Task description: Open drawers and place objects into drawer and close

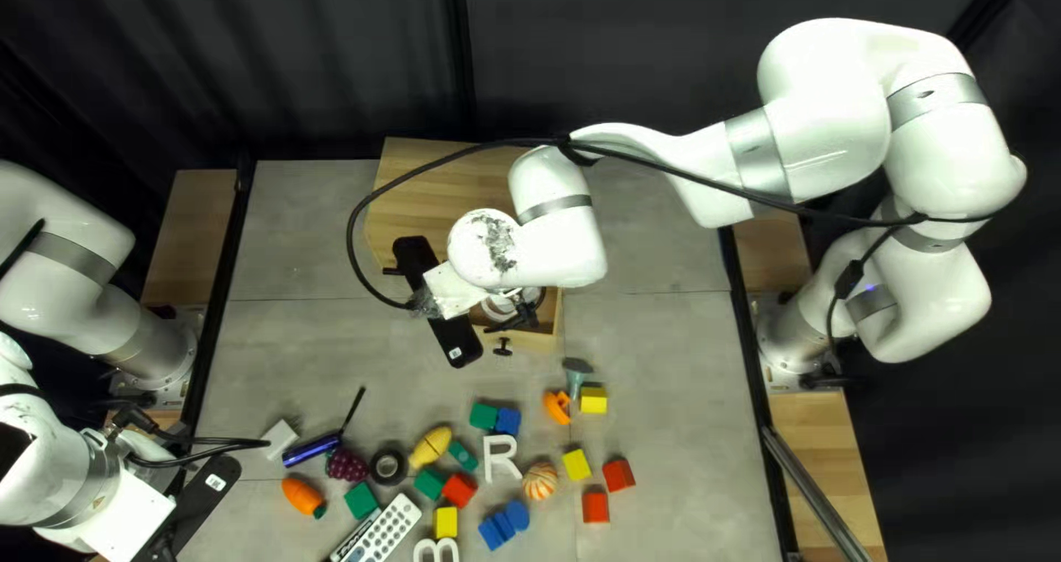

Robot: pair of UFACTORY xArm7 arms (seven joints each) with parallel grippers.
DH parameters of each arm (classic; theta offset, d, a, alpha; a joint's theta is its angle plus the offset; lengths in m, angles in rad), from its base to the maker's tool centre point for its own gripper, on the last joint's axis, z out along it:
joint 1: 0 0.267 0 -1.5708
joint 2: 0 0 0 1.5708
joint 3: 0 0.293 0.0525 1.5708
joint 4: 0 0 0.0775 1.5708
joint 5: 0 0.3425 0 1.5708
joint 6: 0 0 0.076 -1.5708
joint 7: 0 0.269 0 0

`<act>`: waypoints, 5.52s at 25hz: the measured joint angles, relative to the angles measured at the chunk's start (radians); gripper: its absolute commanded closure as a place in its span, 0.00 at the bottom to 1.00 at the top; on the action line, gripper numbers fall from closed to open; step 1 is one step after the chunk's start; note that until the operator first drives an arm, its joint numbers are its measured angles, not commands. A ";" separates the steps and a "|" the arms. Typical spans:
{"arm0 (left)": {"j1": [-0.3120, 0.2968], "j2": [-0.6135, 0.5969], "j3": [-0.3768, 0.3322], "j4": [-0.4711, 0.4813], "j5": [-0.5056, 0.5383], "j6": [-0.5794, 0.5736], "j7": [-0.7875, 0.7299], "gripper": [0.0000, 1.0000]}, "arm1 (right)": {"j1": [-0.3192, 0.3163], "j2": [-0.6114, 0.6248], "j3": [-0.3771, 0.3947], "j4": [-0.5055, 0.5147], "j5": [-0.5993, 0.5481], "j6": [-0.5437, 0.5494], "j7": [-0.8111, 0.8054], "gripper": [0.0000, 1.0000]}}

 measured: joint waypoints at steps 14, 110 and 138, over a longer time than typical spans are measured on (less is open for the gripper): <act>0.000 0.000 0.000 0.000 0.000 0.000 0.000 0.00 | -0.062 -0.008 -0.016 -0.020 0.126 -0.031 -0.349 0.00; 0.000 0.000 0.000 0.000 0.000 0.000 0.000 0.00 | -0.084 0.059 -0.026 -0.109 0.001 -0.074 -0.610 1.00; 0.000 0.000 0.000 0.000 0.000 0.000 0.000 0.00 | -0.100 0.022 -0.030 -0.157 0.015 -0.185 -0.635 1.00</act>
